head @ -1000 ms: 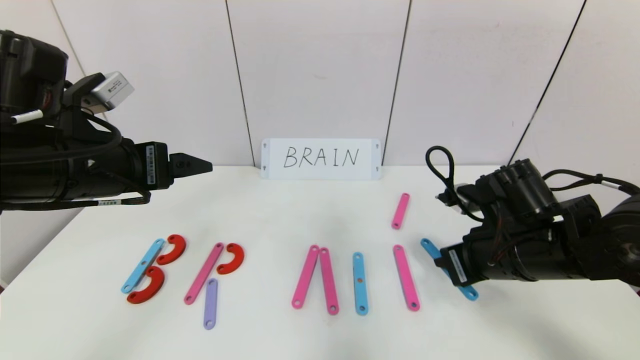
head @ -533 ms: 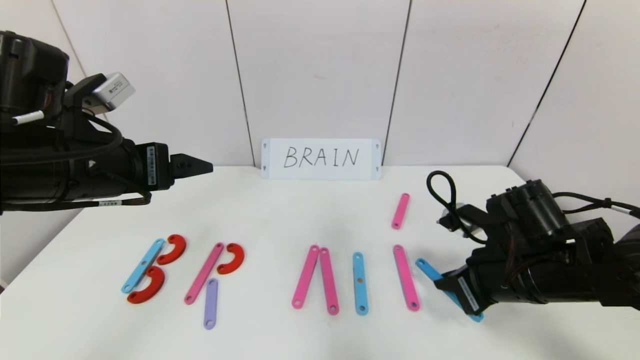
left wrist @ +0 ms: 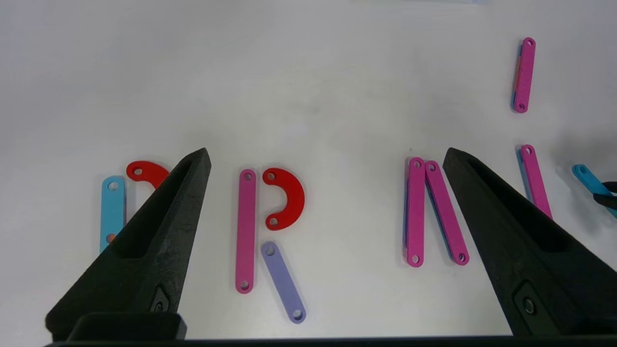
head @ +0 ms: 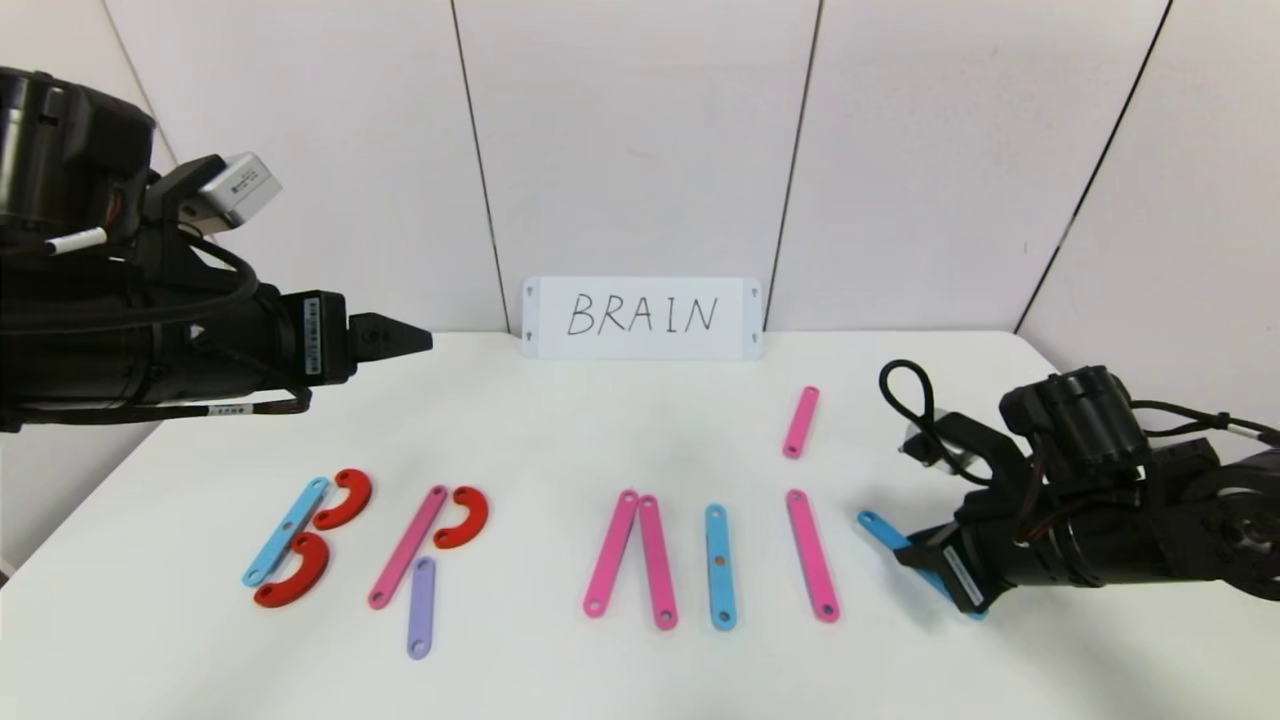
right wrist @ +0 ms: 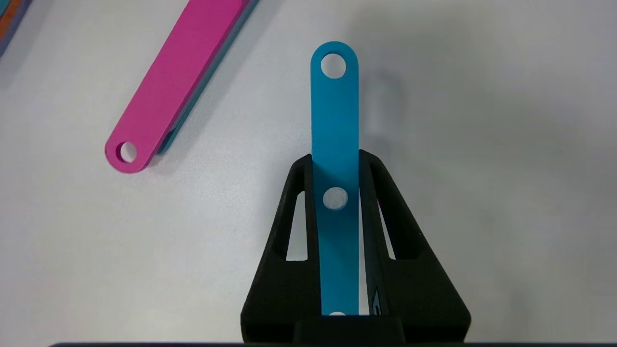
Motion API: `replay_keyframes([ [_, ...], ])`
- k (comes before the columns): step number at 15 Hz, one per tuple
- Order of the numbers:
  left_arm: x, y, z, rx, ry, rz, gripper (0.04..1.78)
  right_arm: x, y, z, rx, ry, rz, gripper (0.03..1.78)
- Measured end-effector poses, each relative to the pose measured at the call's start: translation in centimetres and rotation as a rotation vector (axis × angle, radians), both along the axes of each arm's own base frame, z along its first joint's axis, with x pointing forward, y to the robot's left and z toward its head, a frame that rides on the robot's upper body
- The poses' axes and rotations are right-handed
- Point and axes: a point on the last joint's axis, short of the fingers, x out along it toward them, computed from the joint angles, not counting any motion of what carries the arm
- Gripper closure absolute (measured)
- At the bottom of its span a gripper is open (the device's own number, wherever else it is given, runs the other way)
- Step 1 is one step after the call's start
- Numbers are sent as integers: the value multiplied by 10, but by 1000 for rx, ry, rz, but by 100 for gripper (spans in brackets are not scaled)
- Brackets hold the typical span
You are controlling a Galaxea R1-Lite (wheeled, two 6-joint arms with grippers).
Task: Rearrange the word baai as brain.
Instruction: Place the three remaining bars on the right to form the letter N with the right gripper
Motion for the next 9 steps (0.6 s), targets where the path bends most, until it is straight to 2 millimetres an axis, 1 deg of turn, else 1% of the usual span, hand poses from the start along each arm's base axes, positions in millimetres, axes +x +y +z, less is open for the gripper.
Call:
replay_keyframes([
  [4,2,-1,-1,2,6,0,13,14,8,-12,1,-11,24,153],
  [9,3,-1,-2,2,7,1,13,18,17,-20,-3,10,47,153],
])
